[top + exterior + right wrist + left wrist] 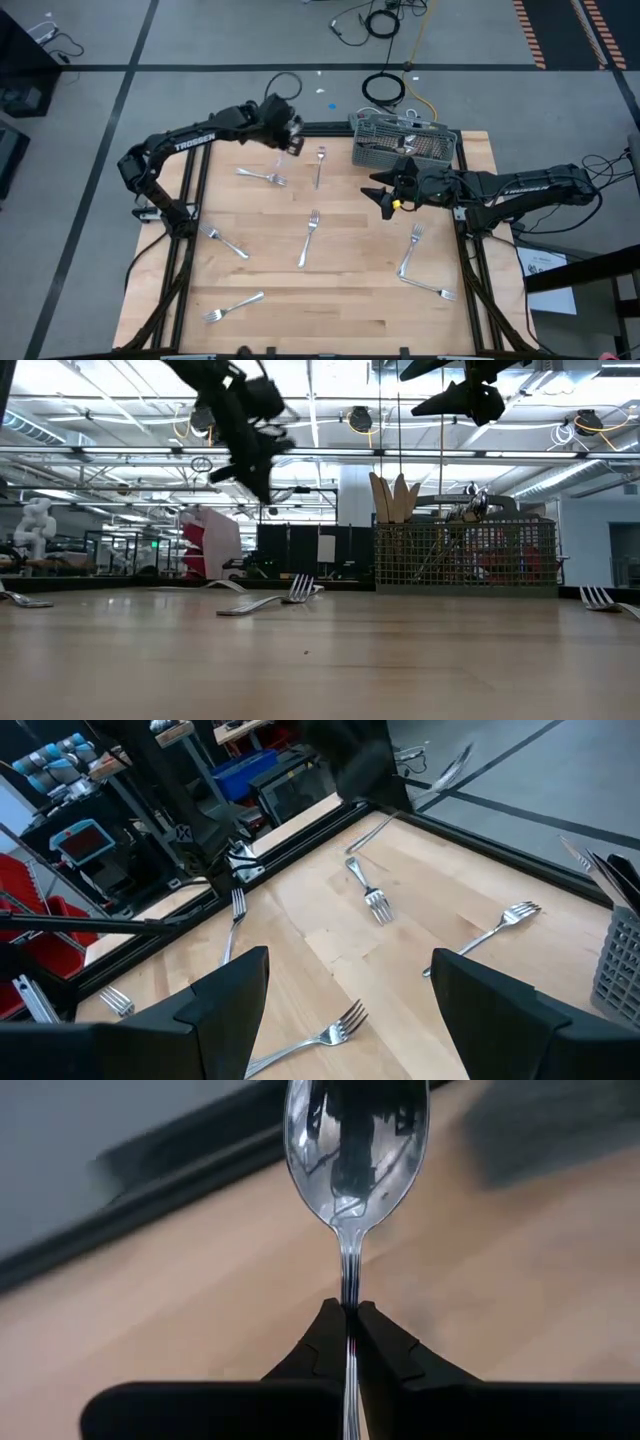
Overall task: Sort silverware
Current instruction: Put the silver spoon into the silverware basket
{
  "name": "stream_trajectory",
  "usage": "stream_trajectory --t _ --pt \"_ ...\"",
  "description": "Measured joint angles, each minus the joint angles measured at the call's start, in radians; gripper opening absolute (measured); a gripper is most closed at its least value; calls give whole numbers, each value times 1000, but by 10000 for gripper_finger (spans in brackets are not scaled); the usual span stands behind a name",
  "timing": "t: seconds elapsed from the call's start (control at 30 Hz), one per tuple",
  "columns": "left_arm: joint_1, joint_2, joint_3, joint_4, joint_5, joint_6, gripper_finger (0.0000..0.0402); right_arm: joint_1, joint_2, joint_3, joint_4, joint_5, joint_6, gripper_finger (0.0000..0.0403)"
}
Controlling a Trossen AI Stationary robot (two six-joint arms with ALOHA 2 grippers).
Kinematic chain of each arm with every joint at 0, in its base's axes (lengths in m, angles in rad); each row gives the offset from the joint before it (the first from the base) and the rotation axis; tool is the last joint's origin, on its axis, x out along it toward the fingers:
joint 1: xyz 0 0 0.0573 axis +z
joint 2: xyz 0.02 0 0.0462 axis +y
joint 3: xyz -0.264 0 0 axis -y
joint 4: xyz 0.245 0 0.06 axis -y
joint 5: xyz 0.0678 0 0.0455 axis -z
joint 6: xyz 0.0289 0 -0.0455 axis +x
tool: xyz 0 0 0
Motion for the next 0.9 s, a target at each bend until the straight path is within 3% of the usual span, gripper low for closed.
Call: stream_trajectory --t 0.4,0.63,0.77,0.9 --pt "-47 0 43 422 388 43 19 0 -65 0 14 13 19 270" --pt "-114 1 28 702 618 69 22 -9 -76 0 126 69 11 270" --pt "-166 1 28 857 658 61 23 -21 -63 0 219 60 -23 270" --pt "-213 1 28 956 624 15 23 -38 -60 0 290 64 -58 270"
